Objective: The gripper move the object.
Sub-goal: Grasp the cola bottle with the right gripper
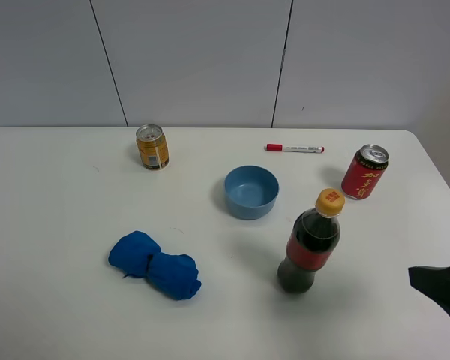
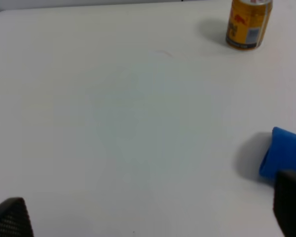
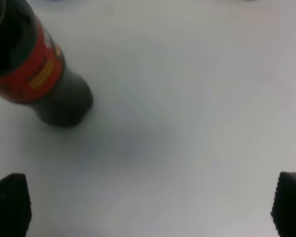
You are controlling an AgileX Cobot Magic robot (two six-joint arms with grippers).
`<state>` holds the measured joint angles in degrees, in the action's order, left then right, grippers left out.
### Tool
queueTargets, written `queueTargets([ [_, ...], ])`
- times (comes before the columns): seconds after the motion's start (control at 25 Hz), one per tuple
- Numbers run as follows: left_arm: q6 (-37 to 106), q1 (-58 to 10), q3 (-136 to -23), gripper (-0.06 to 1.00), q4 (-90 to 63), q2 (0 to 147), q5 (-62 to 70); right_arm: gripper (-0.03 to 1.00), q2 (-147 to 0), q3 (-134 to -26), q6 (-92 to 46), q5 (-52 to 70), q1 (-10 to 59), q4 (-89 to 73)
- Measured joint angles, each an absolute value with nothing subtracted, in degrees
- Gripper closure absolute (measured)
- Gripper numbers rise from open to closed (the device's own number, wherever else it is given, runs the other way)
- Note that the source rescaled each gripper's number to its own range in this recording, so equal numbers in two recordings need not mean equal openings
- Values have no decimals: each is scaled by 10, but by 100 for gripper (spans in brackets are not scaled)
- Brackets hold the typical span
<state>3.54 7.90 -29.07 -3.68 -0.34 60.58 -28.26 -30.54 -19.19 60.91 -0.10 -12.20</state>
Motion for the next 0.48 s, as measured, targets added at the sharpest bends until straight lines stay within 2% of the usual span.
queueTargets([
  [0.2, 35, 79, -291, -6, -37, -3, 606, -3, -335, -351, -230, 610, -1, -141],
  [0.48, 35, 79, -291, -6, -37, -3, 606, -3, -353, -436, -317, 636, 3, -260],
])
